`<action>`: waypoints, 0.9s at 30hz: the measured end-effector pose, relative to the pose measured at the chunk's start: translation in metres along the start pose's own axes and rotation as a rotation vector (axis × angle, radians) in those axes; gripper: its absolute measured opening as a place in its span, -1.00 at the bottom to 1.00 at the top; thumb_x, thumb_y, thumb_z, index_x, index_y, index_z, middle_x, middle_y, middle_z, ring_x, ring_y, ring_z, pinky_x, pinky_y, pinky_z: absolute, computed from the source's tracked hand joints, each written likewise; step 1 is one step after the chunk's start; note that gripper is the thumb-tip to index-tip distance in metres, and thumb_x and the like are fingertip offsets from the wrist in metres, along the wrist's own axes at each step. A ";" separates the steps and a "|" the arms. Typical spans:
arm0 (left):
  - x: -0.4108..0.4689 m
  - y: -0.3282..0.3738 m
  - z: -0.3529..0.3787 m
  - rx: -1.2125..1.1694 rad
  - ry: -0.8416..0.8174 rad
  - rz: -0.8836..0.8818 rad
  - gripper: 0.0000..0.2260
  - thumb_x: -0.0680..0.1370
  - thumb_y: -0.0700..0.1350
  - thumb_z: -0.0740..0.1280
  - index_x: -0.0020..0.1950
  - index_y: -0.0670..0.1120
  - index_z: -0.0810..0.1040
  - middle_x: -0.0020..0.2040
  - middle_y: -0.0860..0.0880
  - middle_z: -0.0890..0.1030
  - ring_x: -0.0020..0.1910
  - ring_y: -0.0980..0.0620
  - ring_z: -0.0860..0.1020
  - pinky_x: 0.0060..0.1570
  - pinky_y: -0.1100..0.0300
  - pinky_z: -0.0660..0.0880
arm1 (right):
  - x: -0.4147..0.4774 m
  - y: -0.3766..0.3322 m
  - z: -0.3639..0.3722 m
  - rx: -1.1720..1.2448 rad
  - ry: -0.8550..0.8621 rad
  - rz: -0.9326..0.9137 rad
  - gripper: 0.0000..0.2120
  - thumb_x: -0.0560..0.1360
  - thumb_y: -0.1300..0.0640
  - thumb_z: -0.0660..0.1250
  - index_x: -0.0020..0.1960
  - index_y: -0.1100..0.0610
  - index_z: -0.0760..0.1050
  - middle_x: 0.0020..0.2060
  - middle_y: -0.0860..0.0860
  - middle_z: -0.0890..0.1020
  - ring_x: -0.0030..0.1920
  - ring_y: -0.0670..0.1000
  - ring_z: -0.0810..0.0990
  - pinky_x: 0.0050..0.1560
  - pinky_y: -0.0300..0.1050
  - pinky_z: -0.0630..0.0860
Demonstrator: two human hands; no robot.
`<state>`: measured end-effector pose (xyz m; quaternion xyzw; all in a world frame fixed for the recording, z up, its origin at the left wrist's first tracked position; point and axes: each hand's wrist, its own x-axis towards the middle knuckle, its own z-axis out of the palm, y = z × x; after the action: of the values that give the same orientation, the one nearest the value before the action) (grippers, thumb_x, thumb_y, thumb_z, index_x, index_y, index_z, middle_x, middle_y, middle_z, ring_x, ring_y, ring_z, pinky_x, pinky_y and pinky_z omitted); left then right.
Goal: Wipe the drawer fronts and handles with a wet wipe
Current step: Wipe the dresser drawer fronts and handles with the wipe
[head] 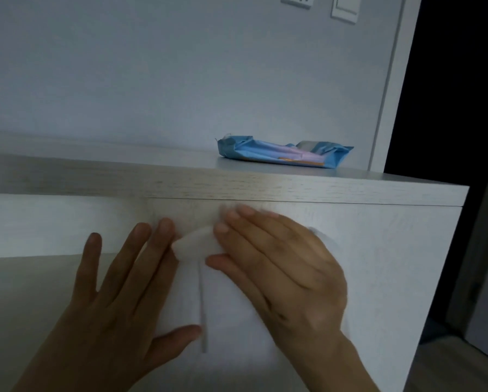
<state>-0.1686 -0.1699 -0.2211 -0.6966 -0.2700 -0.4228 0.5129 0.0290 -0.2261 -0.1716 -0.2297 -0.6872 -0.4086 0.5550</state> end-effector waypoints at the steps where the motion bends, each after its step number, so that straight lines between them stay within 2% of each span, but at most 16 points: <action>1: 0.000 0.000 0.001 0.006 0.008 -0.001 -0.29 0.64 0.27 -0.01 0.58 -0.24 0.07 0.63 -0.15 -0.05 0.61 -0.09 -0.03 0.51 -0.20 -0.05 | -0.002 0.005 -0.007 -0.023 0.004 0.016 -0.80 0.55 0.09 0.39 0.13 0.14 0.56 0.09 0.01 0.64 0.18 -0.06 0.60 0.24 -0.10 0.49; 3: 0.000 0.000 0.003 0.010 0.013 0.004 -0.25 0.63 0.29 0.00 0.60 -0.25 0.00 0.62 -0.16 -0.04 0.60 -0.10 -0.03 0.51 -0.21 -0.04 | -0.005 0.008 -0.016 -0.060 0.027 0.039 -0.81 0.55 0.09 0.38 0.12 0.15 0.56 0.08 0.01 0.64 0.17 -0.06 0.60 0.24 -0.11 0.48; 8: 0.002 0.003 0.003 -0.026 -0.005 -0.011 -0.38 0.65 0.26 -0.04 0.47 -0.22 0.16 0.63 -0.12 -0.07 0.61 -0.08 -0.06 0.52 -0.17 -0.09 | 0.001 -0.005 0.007 0.049 -0.009 -0.023 -0.70 0.41 0.21 0.54 0.12 0.18 0.62 0.09 0.05 0.65 0.19 -0.02 0.59 0.24 -0.07 0.49; 10: 0.003 0.003 0.001 -0.025 -0.007 -0.012 -0.35 0.65 0.26 -0.04 0.51 -0.23 0.14 0.63 -0.13 -0.07 0.61 -0.08 -0.06 0.52 -0.17 -0.07 | 0.000 0.000 0.000 0.049 -0.024 -0.009 -0.74 0.47 0.17 0.48 0.14 0.18 0.60 0.10 0.03 0.65 0.20 -0.03 0.59 0.26 -0.09 0.47; 13: 0.002 0.002 0.002 -0.017 -0.011 0.007 -0.25 0.63 0.29 -0.01 0.60 -0.24 -0.01 0.63 -0.16 -0.07 0.61 -0.10 -0.05 0.52 -0.19 -0.06 | -0.007 0.008 -0.020 -0.074 0.024 0.045 -0.81 0.56 0.11 0.37 0.13 0.17 0.56 0.11 0.02 0.62 0.18 -0.06 0.59 0.28 -0.13 0.45; 15: 0.001 0.001 0.002 -0.012 -0.027 0.010 -0.24 0.64 0.29 -0.01 0.60 -0.24 -0.05 0.62 -0.16 -0.09 0.61 -0.11 -0.06 0.52 -0.20 -0.06 | -0.008 0.006 -0.018 -0.112 0.048 0.031 -0.82 0.56 0.11 0.37 0.12 0.17 0.56 0.10 0.02 0.61 0.17 -0.06 0.59 0.27 -0.12 0.46; 20: 0.004 0.003 -0.004 -0.070 -0.081 -0.009 -0.36 0.65 0.28 -0.06 0.51 -0.20 0.09 0.62 -0.11 -0.15 0.61 -0.08 -0.12 0.53 -0.18 -0.12 | 0.001 -0.008 0.005 0.005 -0.030 -0.026 -0.80 0.56 0.15 0.38 0.16 0.16 0.55 0.12 0.03 0.63 0.21 -0.04 0.58 0.29 -0.10 0.44; 24: 0.003 0.002 -0.005 -0.073 -0.093 -0.006 -0.22 0.61 0.29 0.03 0.61 -0.22 -0.08 0.62 -0.13 -0.15 0.61 -0.08 -0.11 0.51 -0.20 -0.08 | -0.004 0.003 -0.020 -0.080 -0.031 0.045 -0.82 0.57 0.12 0.36 0.12 0.19 0.57 0.11 0.01 0.60 0.17 -0.06 0.58 0.27 -0.13 0.44; 27: 0.002 0.002 -0.005 -0.057 -0.101 -0.013 -0.17 0.58 0.30 0.07 0.61 -0.23 -0.12 0.62 -0.14 -0.15 0.60 -0.09 -0.11 0.50 -0.22 -0.05 | -0.005 0.002 -0.025 -0.127 -0.041 0.080 -0.81 0.58 0.10 0.34 0.11 0.20 0.57 0.12 0.02 0.58 0.16 -0.07 0.57 0.28 -0.16 0.43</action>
<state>-0.1677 -0.1750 -0.2201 -0.7296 -0.2878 -0.3979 0.4760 0.0462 -0.2443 -0.1742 -0.3000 -0.6613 -0.4240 0.5412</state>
